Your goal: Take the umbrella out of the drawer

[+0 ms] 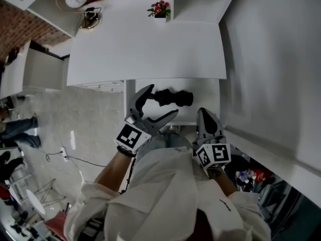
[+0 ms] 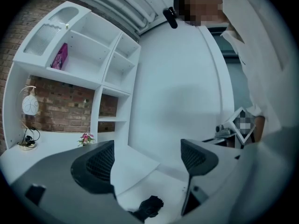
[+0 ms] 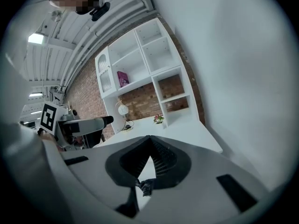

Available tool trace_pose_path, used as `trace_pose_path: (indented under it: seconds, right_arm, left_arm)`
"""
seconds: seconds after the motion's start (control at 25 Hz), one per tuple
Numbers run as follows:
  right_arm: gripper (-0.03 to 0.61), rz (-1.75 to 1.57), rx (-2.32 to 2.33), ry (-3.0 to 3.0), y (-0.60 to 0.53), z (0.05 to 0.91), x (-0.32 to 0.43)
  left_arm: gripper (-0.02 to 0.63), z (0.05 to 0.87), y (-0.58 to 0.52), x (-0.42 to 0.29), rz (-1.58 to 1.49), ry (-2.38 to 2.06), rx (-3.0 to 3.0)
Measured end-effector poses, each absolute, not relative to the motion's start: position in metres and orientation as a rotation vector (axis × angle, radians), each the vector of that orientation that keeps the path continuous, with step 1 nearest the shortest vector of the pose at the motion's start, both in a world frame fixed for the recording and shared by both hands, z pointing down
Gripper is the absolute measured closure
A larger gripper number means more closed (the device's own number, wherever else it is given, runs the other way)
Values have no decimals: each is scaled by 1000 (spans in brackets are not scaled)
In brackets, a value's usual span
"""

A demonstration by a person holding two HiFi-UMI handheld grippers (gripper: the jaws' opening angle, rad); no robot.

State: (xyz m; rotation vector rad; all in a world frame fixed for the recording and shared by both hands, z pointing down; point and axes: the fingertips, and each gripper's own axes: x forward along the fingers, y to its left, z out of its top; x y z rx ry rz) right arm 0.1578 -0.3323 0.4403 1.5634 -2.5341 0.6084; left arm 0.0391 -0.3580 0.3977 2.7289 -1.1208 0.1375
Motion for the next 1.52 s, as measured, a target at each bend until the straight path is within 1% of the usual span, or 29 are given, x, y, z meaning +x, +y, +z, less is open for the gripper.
trace_pose_path:
  seconds: [0.24,0.6,1.08,1.28,1.52]
  right_arm:
    - [561,730,1521,-2473,-347,487,136]
    - [561,815,1512,-2357,-372,542,107]
    - [561,885,1531,-2268,-387,618,110]
    - [561,920,1574,-2232,-393,642,112]
    - [561,954,1590,-2217,-392,660,112]
  left_arm:
    - [186,453,-372,38,321,-1012,2755]
    - [186,533,-390,44,570,-783,2827]
    - [186,670,-389,65,1064,-363,2882]
    - [186,713,-379,76,1237,-140,2852]
    - [187,763,-372,86,1434,11,2792]
